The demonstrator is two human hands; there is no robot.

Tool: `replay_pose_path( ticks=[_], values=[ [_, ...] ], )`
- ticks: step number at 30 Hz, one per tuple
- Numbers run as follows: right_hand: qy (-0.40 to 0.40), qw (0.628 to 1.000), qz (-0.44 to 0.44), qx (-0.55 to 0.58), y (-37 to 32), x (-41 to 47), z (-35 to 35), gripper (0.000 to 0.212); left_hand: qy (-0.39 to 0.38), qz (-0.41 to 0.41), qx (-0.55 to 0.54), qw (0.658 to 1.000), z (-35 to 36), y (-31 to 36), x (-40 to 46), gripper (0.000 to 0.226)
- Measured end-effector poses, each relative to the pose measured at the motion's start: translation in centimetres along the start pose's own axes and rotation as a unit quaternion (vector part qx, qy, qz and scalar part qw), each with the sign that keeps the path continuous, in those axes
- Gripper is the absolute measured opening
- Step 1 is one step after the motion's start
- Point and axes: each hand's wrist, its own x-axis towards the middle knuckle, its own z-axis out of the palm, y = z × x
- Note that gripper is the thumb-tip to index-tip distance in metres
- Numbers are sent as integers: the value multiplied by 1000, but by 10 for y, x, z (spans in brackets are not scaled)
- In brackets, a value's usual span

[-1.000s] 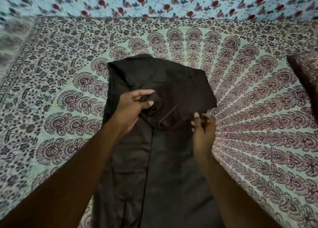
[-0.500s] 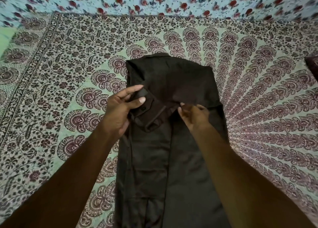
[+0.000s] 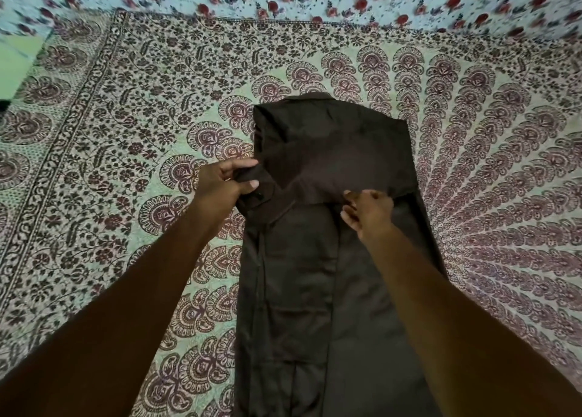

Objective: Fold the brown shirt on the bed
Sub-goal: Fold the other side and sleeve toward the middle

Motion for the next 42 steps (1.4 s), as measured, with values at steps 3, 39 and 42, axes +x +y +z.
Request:
replay_pose_path(
  ticks=[3,39,42],
  values=[
    [6,999,-21,-36,3,6,4,26,53,19,110,992,-14,-5,20,30],
    [78,914,-219,-334,25,15,30,34,122,-51,570,811,-60,-30,75,49],
    [76,908,-221,-347,27,13,25,34,144,-70,596,787,-57,-30,71,44]
  ],
)
